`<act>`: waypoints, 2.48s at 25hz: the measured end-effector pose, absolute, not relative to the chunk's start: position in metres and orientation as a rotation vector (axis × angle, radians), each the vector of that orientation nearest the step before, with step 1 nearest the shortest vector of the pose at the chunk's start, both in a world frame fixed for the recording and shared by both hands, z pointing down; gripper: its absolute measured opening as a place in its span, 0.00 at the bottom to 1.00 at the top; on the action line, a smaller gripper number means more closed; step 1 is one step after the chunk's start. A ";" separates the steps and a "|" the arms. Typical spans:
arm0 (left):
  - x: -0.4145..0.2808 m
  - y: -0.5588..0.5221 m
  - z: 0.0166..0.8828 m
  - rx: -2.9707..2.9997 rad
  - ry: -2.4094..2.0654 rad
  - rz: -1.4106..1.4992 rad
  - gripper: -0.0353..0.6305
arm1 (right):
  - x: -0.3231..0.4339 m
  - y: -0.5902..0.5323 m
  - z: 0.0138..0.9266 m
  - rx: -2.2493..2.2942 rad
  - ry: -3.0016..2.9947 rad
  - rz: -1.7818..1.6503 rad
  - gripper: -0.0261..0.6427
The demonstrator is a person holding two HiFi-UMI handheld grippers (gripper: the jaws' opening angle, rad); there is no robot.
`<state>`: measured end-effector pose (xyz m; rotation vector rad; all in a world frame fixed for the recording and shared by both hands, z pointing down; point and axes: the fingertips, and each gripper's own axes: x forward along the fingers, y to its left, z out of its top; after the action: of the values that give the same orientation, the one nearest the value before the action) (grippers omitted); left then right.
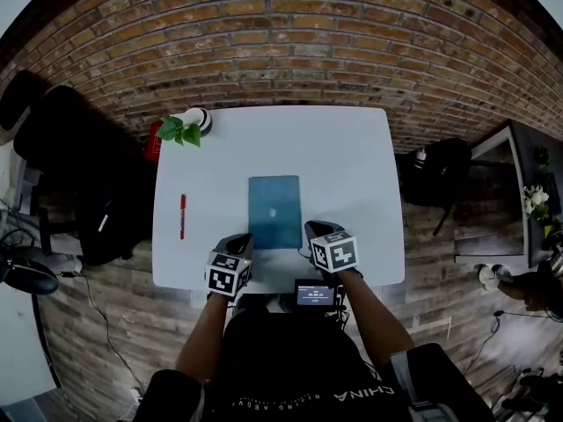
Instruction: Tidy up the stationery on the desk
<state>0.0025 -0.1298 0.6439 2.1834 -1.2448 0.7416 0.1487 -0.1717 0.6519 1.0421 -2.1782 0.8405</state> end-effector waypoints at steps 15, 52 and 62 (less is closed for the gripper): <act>-0.001 -0.178 0.673 2.174 -1.098 0.905 0.07 | 0.123 -0.191 0.678 1.131 -2.098 0.933 0.25; -0.004 -0.177 0.679 2.184 -1.040 0.888 0.07 | 0.112 -0.179 0.636 1.267 -2.147 0.919 0.14; -0.009 -0.177 0.678 2.174 -0.987 0.846 0.07 | 0.090 -0.175 0.597 1.256 -2.235 0.827 0.11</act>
<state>-0.0091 -0.1765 0.6784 2.1738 -0.9866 0.8463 0.0903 -0.1755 0.5969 1.2559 -2.2353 0.8265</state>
